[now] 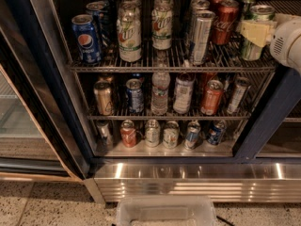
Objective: Pick green can from top shelf of fridge
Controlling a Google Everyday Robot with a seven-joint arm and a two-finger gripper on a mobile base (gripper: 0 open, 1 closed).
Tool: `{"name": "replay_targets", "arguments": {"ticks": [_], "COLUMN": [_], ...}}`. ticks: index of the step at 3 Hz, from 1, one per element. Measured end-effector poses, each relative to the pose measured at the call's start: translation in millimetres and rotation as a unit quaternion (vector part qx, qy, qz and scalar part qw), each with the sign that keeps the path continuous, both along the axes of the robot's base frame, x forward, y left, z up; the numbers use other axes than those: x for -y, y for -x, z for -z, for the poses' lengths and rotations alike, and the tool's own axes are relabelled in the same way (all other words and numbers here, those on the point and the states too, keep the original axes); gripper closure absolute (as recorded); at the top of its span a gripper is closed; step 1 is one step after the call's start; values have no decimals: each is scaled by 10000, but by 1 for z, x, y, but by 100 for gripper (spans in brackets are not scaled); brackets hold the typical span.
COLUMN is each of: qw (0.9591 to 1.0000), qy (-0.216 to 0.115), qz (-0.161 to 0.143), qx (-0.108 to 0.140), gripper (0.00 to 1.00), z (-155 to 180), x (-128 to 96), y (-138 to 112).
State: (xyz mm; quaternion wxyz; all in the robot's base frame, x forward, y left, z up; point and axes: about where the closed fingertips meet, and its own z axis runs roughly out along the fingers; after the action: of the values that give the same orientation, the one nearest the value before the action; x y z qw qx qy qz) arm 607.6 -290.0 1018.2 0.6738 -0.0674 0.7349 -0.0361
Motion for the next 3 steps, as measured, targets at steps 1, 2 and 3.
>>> {"name": "replay_targets", "arguments": {"ticks": [1, 2, 3], "qw": [10000, 9993, 9993], "qy": [0, -225, -231], "qz": [-2, -245, -196], "qx": [7, 183, 205], "gripper": [100, 100, 100], "z": [-1, -28, -30], "x": [0, -22, -19], "y": [0, 20, 25]}}
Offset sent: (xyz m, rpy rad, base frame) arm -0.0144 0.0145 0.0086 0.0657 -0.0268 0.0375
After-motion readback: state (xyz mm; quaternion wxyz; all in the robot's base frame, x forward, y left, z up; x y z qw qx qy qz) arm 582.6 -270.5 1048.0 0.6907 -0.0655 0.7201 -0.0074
